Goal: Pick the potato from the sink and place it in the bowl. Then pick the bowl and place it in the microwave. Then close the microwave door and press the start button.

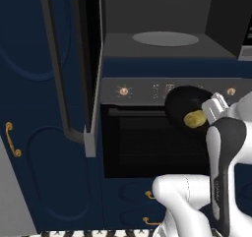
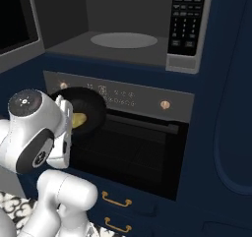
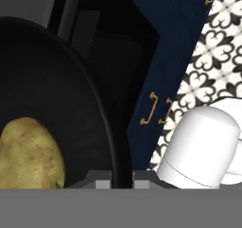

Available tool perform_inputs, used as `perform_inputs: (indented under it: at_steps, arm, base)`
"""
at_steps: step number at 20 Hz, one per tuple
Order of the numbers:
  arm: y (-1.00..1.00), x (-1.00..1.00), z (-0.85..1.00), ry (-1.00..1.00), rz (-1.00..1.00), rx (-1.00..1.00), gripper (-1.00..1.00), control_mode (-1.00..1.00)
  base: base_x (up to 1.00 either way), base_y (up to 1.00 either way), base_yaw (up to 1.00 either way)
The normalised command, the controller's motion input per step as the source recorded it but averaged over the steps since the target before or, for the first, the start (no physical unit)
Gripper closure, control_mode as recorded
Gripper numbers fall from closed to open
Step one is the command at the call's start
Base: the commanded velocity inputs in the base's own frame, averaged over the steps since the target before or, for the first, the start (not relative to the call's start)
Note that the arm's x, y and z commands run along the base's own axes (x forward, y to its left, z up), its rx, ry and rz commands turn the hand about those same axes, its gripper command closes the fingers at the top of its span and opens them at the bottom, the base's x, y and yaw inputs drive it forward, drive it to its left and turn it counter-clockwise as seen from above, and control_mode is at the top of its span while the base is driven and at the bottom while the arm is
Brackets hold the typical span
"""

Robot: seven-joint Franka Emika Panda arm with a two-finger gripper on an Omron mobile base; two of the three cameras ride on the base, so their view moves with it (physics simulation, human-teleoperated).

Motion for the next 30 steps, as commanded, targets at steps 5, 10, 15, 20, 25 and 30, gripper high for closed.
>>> perform_inputs:
  at_steps: [5, 10, 15, 20, 25, 30]
  arm:
    - [0.00, 0.03, 0.98, -0.04, -0.13, 0.00, 1.00, -1.00]
    - [-0.18, 0.12, 0.75, -0.16, -0.07, 0.00, 1.00, -1.00]
    - [-0.09, 0.52, 0.59, -0.06, -0.01, 0.00, 1.00, -1.00]
    - [-0.07, 0.77, 0.45, -0.02, 0.00, 0.00, 1.00, -1.00]
    - [-0.14, 0.62, 0.29, -0.06, 0.00, 0.00, 1.00, -1.00]
    - [-0.11, 0.65, 0.18, -0.07, 0.00, 0.00, 1.00, -1.00]
  base:
    - [0.00, 0.00, 0.00]
    - [0.00, 0.00, 0.00]
    - [0.00, 0.00, 0.00]
    - [0.00, 0.00, 0.00]
    - [0.00, 0.00, 0.00]
    - [0.00, 0.00, 0.00]
